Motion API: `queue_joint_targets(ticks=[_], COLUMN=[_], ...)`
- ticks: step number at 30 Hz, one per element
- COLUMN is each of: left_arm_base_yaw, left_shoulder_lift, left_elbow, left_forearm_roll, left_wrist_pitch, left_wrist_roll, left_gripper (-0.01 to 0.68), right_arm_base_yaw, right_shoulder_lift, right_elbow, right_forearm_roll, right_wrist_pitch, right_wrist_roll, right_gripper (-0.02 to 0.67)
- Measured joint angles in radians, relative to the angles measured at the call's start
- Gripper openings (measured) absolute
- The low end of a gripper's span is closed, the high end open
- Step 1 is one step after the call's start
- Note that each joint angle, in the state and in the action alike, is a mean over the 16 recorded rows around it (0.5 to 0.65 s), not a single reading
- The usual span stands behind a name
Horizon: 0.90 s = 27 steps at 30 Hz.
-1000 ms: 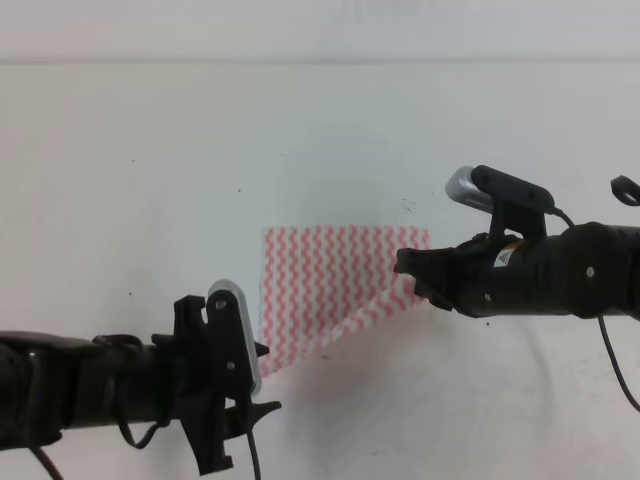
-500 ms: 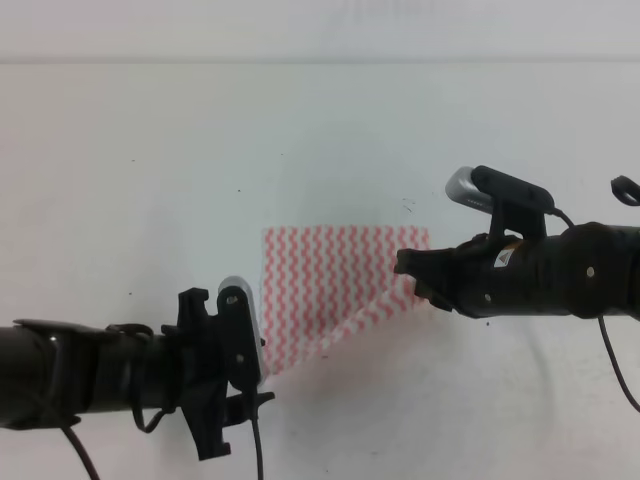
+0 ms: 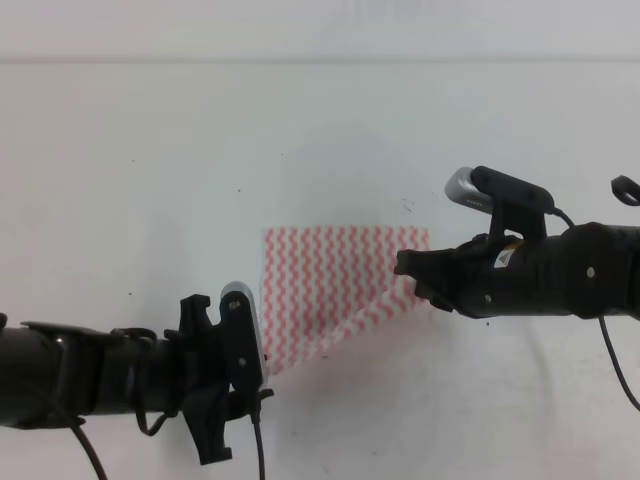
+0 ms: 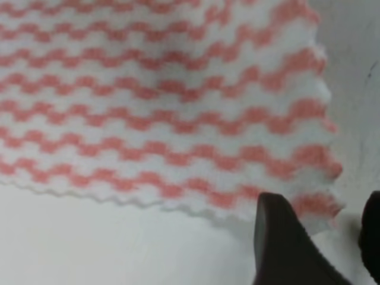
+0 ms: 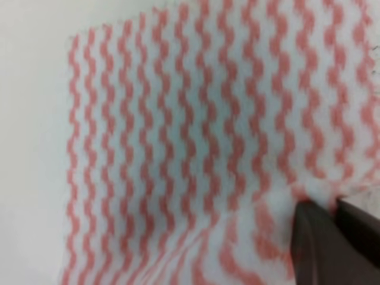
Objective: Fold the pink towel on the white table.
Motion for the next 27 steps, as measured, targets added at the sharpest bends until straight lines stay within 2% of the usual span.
queue_joint_targets(ticks=[6,19,27], left_arm_base_yaw=[0.000,0.000,0.000], left_shoulder_lift=[0.001,0.000,-0.005], left_elbow=[0.000,0.000,-0.017], left_forearm_roll=[0.000,0.001,0.000], left_wrist_pitch=[0.005,0.004,0.006], left_wrist_roll=[-0.001,0.000,-0.055], left_gripper=[0.220,0.029,-0.002], right_arm_base_yaw=[0.000,0.000,0.000], right_shoulder_lift=[-0.003,-0.003,0.000], right_elbow=[0.000,0.000,0.000], right_forearm_roll=[-0.002,-0.003,-0.009], right_wrist_pitch=[0.000,0.005,0.011], right_wrist_roll=[0.000,0.000,0.000], right_gripper=[-0.017,-0.017,-0.017])
